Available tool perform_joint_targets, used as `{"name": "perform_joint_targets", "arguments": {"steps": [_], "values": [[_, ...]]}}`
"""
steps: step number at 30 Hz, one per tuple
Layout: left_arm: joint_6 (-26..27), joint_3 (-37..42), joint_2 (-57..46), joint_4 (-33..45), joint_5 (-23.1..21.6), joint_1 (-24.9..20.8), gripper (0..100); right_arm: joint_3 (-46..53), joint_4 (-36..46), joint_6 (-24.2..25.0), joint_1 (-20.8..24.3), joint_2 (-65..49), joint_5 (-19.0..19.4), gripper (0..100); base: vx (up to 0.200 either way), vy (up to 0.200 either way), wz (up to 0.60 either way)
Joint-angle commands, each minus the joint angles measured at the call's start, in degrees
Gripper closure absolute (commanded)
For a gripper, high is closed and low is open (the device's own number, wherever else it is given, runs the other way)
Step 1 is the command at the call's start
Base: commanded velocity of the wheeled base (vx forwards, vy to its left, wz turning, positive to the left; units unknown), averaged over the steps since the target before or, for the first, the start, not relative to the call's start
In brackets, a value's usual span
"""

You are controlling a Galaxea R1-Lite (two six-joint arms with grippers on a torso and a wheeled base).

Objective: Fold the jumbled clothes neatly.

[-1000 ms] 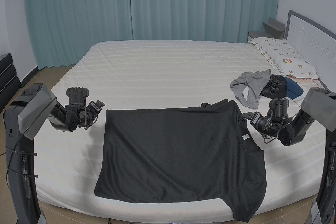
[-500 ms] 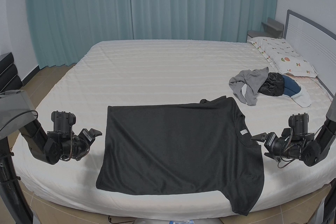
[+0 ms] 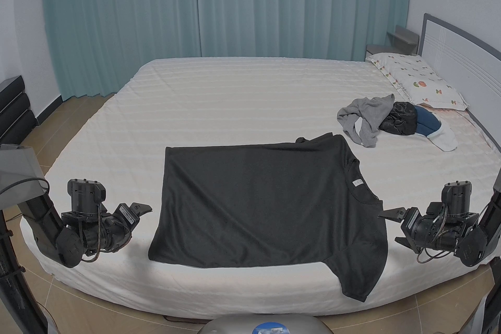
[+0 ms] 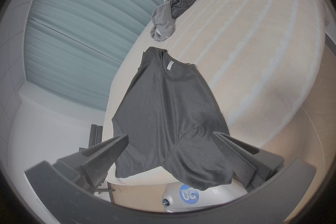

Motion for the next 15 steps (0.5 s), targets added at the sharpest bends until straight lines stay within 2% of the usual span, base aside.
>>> {"name": "perform_joint_targets", "arguments": {"steps": [1,9,13,15], "values": [[-0.8,1.4,0.0,0.0,0.1,-1.9,0,2.6,-3.4,-0.1,0.2,2.9,-0.1,0,0.000,-0.200,0.00],[-0.1,2.5,0.3,0.0,0.6,-2.3,0,3.8,-6.3,-0.2,0.5,3.9,-0.2,0,0.000,-0.200,0.00],[2.8,3.6,0.4,0.6,0.6,-1.4,0,3.8,-6.4,-0.2,0.4,3.9,-0.2,0,0.000,0.000,0.00],[7.7,5.7,1.3,0.1,0.5,-0.7,0,3.8,-6.4,-0.2,0.5,3.9,-0.2,0,0.000,0.000,0.00]]}}
